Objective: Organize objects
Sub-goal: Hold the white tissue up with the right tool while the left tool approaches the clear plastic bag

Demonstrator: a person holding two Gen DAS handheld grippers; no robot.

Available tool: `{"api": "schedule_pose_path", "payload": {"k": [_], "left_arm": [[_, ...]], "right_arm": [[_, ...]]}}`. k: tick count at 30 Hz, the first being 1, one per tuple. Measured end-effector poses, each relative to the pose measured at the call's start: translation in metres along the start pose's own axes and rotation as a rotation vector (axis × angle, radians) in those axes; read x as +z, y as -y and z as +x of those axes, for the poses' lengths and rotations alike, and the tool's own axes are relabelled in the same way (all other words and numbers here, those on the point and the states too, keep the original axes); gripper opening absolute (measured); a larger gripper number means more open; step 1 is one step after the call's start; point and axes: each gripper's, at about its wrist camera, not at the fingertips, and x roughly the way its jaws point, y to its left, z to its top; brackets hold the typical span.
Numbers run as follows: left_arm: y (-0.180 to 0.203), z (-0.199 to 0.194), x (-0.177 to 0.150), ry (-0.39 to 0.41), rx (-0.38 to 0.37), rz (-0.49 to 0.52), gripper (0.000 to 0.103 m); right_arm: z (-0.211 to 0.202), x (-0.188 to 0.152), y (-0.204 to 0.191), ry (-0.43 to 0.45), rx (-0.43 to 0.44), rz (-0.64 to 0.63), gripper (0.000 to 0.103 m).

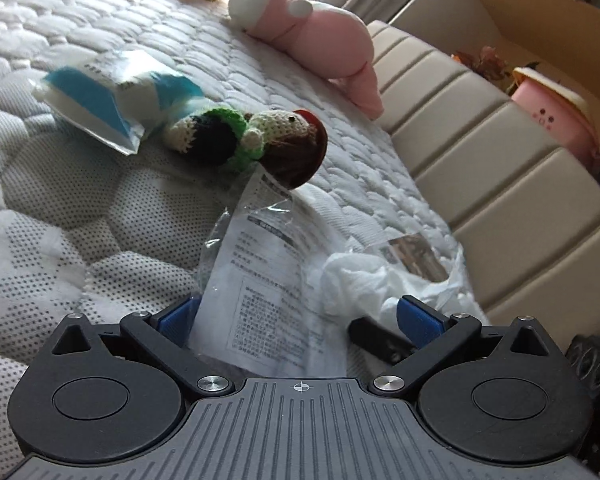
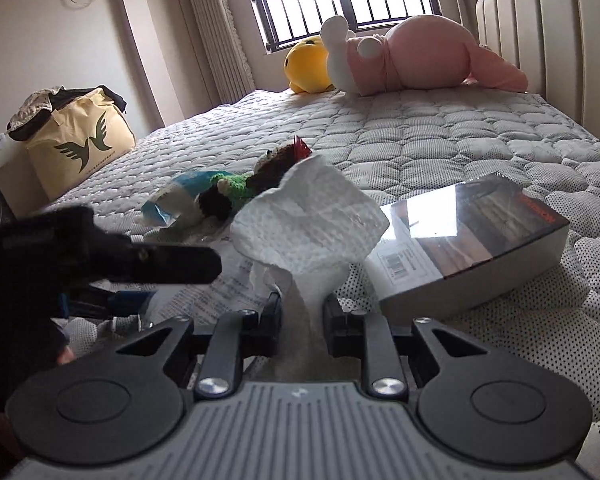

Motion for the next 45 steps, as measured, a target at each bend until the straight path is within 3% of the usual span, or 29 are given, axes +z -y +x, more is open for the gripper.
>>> {"api": "schedule_pose_path", "payload": {"k": [4, 9, 17, 22, 25, 29, 34, 39, 45], "left_arm": [[-0.017, 0.003, 0.009, -0.024, -0.086, -0.158, 0.103], [-0.035, 0.004, 0.014, -0.057, -0.183, -0.309, 0.103], [-0.021, 0.011, 0.008, -0.062, -0.126, -0.197, 0.103], [-0.023, 0.01, 0.008, -0.04, -0.136, -0.22, 0.103], [-0.025, 0.006, 0.009, -0.077, -0.133, -0.235, 0.103], [-0.025, -0.005, 0.008, -0.119, -0.097, -0.228, 0.103], [-0.029, -0.023, 0.003, -0.105, -0.055, -0.263, 0.103], [-0.025, -0.026, 0.006, -0.063, 0.016, -0.195, 0.103], [-0.033, 0.006, 0.01, -0.093, -0.139, -0.279, 0.103]], "right_arm": [[0.006, 0.004, -0.012, 0.004, -0.043, -0.051, 0.024], [0.009, 0.004, -0.024, 0.027, -0.03, -0.063, 0.028], [0.007, 0.002, -0.03, 0.034, -0.017, -0.074, 0.028], [0.006, 0.001, -0.029, 0.034, -0.019, -0.068, 0.029], [0.007, 0.001, -0.028, 0.031, -0.02, -0.068, 0.029], [0.007, 0.001, -0.027, 0.032, -0.02, -0.067, 0.029], [0.006, 0.0, -0.024, 0.037, -0.018, -0.06, 0.027], [0.006, 0.0, -0.023, 0.044, -0.012, -0.052, 0.025], [-0.005, -0.002, -0.012, 0.074, -0.021, -0.013, 0.025]]}}
